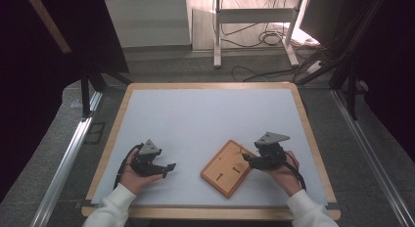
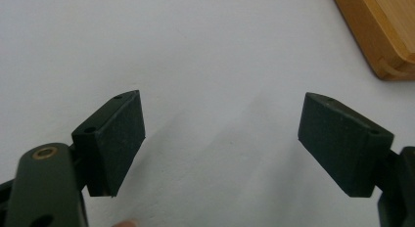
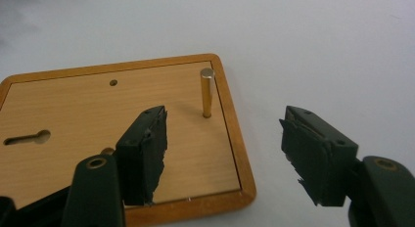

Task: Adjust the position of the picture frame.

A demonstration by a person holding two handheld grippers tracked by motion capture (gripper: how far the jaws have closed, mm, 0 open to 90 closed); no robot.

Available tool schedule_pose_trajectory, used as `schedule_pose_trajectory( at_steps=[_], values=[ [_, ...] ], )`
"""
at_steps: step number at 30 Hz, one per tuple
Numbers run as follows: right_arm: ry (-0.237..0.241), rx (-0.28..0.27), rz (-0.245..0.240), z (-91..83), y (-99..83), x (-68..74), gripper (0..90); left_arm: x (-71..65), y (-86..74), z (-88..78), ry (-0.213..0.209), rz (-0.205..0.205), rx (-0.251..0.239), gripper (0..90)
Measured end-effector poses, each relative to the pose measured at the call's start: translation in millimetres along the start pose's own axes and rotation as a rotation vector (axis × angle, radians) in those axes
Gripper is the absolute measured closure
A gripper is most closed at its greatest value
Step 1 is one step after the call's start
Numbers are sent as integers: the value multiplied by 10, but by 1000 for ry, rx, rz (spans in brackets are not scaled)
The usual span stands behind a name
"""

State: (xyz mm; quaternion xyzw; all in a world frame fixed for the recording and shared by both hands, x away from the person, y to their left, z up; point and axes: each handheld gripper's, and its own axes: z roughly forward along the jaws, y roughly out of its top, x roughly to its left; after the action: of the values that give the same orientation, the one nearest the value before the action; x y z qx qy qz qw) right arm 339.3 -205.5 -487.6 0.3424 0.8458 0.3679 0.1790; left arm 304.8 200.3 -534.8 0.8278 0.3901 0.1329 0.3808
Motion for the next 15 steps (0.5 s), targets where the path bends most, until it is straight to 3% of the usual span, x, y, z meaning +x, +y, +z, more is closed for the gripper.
schedule_pose_trajectory(
  at_steps=[15],
  values=[
    [9,29,-30,296,130,48,596,3,-6,14,-3,5,11,173]
  ],
)
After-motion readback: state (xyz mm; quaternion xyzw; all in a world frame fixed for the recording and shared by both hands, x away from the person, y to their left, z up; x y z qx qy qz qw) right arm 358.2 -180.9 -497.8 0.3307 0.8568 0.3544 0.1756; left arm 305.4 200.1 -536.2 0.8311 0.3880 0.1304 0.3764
